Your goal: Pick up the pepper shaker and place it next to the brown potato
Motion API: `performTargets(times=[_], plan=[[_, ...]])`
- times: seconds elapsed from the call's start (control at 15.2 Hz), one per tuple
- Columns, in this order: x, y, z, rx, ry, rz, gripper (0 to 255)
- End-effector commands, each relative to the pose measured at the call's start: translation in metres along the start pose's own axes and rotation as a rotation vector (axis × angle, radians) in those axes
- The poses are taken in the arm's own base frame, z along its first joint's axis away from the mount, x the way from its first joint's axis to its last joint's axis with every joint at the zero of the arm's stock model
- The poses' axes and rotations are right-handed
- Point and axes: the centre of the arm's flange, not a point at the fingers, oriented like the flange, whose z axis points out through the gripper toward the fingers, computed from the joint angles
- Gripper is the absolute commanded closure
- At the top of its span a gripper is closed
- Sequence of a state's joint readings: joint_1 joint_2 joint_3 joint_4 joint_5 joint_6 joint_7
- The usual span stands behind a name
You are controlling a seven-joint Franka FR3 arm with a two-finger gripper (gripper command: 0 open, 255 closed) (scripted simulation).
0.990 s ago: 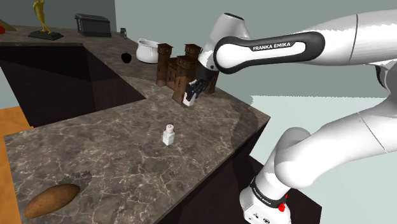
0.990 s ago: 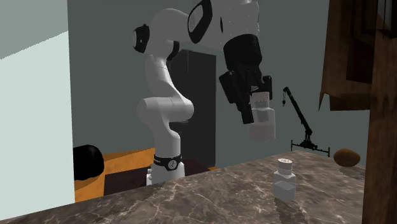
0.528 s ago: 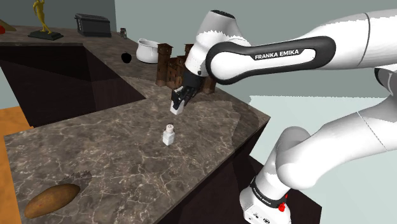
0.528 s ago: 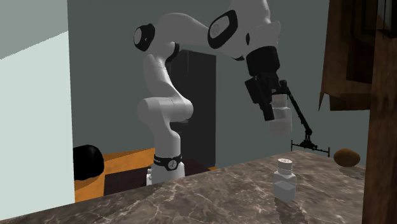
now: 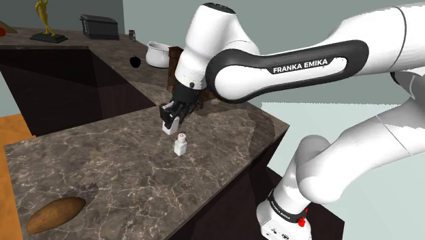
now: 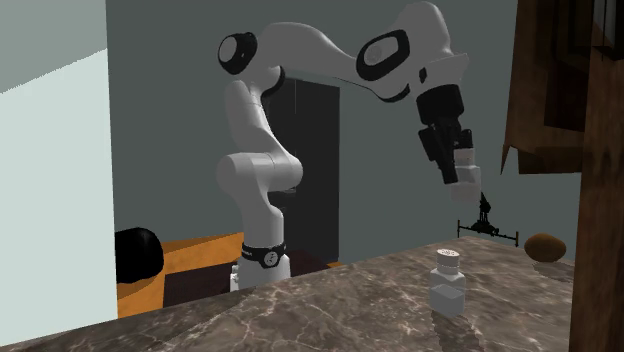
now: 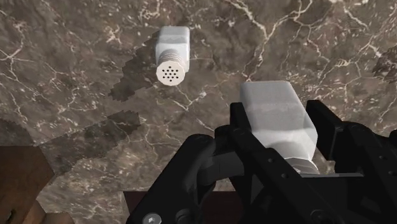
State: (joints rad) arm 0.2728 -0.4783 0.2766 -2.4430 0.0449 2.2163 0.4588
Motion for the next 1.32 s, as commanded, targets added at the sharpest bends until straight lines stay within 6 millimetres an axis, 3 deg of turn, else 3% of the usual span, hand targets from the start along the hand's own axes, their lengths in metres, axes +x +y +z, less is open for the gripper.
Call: performTargets(times=[0.0, 0.73, 1.25], plan=[[-0.01, -0.026, 0.0, 0.0, 0.0, 0.002, 255], [-0.035, -0.167, -0.003, 0.0, 0.0, 0.002, 255], [-0.045, -0.166, 0.038, 0.0, 0.0, 0.002, 255]])
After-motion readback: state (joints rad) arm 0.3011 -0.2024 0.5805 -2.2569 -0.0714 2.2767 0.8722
